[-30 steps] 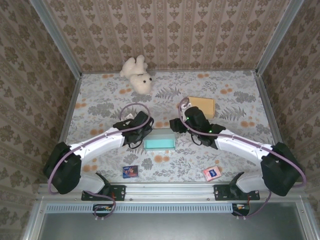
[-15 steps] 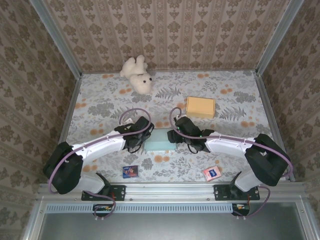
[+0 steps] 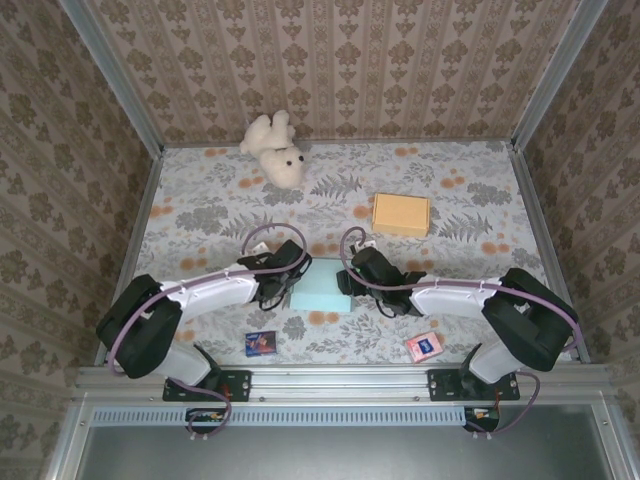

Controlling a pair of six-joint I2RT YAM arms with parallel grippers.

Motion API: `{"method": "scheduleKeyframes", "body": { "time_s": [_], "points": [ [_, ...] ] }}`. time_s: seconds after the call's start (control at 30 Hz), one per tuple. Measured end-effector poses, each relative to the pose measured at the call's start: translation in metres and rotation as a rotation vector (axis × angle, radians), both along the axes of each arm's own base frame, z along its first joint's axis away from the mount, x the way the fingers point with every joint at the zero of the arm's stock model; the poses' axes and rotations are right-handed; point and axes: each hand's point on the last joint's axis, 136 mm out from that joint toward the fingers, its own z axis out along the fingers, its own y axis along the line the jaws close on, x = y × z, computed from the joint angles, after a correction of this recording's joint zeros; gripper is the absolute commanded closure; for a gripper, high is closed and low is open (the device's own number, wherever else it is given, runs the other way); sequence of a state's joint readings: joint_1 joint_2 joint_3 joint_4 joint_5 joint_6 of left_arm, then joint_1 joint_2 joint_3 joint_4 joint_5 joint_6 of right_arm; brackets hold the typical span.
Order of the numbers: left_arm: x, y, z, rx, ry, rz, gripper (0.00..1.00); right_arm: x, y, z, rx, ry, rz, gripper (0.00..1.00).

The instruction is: Fold the paper box

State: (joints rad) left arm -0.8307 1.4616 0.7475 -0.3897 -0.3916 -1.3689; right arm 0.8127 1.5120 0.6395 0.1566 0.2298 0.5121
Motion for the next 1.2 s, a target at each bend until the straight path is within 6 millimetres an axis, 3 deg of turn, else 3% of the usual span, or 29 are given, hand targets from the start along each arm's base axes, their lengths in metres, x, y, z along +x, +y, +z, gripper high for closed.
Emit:
{"method": "scheduleKeyframes", "body": {
  "time_s": [0.4,0.6,0.83,1.2],
  "points": [
    [0.038,-0.027,0.003,0.027,-0.07,-0.034,0.35,0.016,-0.008,0.0,0.041,-0.049,-0.091,0.35],
    [0.043,-0.028,0.012,0.075,-0.102,-0.105,0.27,0.026,-0.016,0.0,0.075,-0.058,-0.141,0.35],
    [0.034,-0.025,0.048,-0.015,-0.161,-0.199,0.03,0.026,-0.018,0.002,0.092,-0.068,-0.143,0.35],
    [0.001,-0.045,0.024,-0.205,0.072,-0.201,0.0,0.024,-0.017,-0.002,0.13,-0.073,-0.133,0.35]
  ]
}}
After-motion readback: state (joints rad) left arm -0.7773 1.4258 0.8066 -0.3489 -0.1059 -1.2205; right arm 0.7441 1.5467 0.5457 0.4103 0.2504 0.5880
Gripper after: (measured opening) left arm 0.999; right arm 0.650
